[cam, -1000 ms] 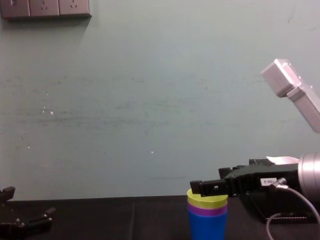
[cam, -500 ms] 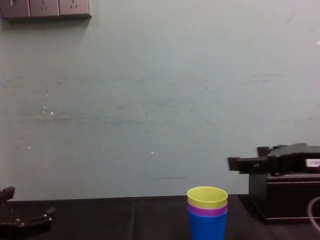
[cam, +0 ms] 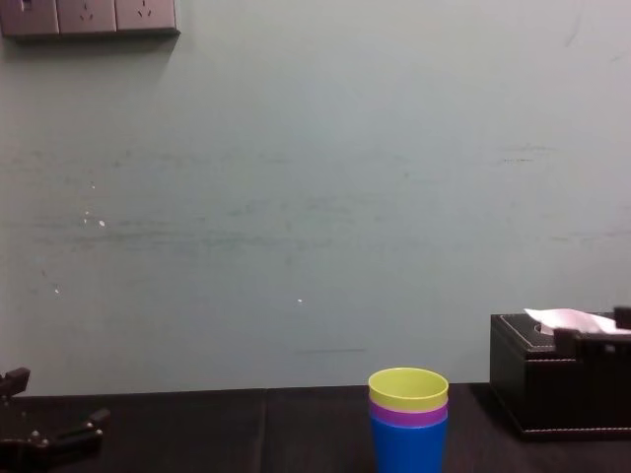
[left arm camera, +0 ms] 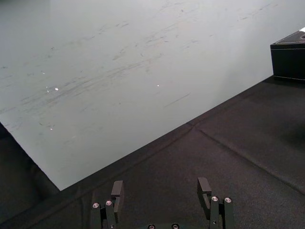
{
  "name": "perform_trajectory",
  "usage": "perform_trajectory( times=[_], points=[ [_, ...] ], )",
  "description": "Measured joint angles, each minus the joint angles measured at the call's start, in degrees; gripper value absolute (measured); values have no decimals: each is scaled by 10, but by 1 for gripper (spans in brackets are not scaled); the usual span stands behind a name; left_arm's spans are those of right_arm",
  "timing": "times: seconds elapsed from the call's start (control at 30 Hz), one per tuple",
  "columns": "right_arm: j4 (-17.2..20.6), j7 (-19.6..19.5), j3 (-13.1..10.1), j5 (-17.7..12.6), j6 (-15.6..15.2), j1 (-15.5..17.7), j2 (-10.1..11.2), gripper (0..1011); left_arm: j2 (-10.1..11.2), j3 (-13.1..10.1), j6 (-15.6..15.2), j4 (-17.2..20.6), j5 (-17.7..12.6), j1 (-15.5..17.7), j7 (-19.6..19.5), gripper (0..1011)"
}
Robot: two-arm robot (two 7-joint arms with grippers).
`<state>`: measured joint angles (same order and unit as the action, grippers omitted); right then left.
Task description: Stack the three plastic cups sequentially using one hand.
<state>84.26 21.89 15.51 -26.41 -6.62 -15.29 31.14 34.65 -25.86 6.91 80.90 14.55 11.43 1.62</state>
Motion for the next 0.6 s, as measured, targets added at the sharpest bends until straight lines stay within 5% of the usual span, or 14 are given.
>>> perform_trajectory(
  times=[0.6],
  points=[
    [-53,8,-12,22,38,31,-7,1003,0,0,0,0,0,0,0,1010]
  ],
)
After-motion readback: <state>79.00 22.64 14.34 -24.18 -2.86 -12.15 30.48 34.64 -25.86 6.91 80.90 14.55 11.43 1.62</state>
